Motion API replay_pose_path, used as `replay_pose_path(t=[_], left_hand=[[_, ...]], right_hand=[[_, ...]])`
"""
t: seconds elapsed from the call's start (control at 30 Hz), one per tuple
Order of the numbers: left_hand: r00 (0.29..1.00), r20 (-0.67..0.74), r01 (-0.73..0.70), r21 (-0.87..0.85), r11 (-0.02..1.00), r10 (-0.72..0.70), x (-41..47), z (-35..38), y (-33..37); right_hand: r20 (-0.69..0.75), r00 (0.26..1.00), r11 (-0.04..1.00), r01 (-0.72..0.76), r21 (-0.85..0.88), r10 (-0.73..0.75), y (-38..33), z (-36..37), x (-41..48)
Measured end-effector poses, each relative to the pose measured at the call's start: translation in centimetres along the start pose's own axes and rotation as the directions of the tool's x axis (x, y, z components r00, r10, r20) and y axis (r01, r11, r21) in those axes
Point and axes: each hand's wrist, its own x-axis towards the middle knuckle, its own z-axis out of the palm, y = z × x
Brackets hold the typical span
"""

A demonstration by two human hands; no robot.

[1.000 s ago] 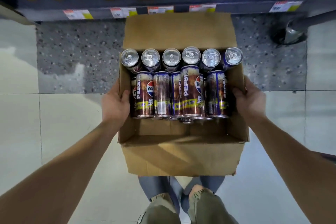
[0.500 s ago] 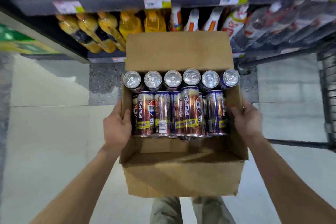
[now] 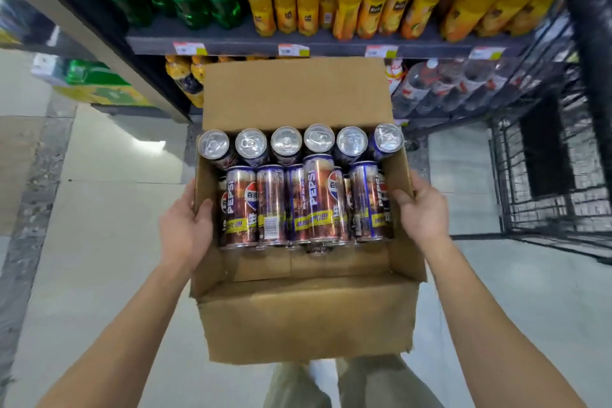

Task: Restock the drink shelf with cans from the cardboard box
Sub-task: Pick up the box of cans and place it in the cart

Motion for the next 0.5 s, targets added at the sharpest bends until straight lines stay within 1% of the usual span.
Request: replay_pose_path(t=[0.1, 0.2, 0.3, 0.37, 0.5], left_hand=[[0.999, 0.003, -0.052, -0.019, 0.998, 0.052, -3.1, -2.3, -0.9], [0.995, 0.013, -0.095, -0.007, 0.995, 0.095, -7.0, -4.6, -1.5], [0.991, 0.033, -0.127, 0.022, 0.992, 0.126, -11.2, -6.8, -1.8], [0.988, 0.045, -0.147, 0.013, 0.989, 0.146, -14.1, -7.9, -2.1], [0.981, 0.061, -0.187, 0.012, 0.982, 0.186, -19.6, -9.3, -1.9]], right_hand=[[-0.008, 1.000, 1.000, -0.007, 0.025, 0.007, 0.1, -1.2, -4.4], [-0.037, 0.999, 0.999, 0.003, 0.033, -0.002, 1.1, -2.7, -9.6], [-0.046, 0.999, 0.999, -0.020, 0.039, 0.021, 2.2, -4.6, -15.2], [-0.058, 0.997, 0.998, -0.042, 0.049, 0.045, 3.2, -6.1, -18.5], [-0.078, 0.996, 0.998, -0.042, 0.048, 0.046, 5.2, -9.1, -24.5]])
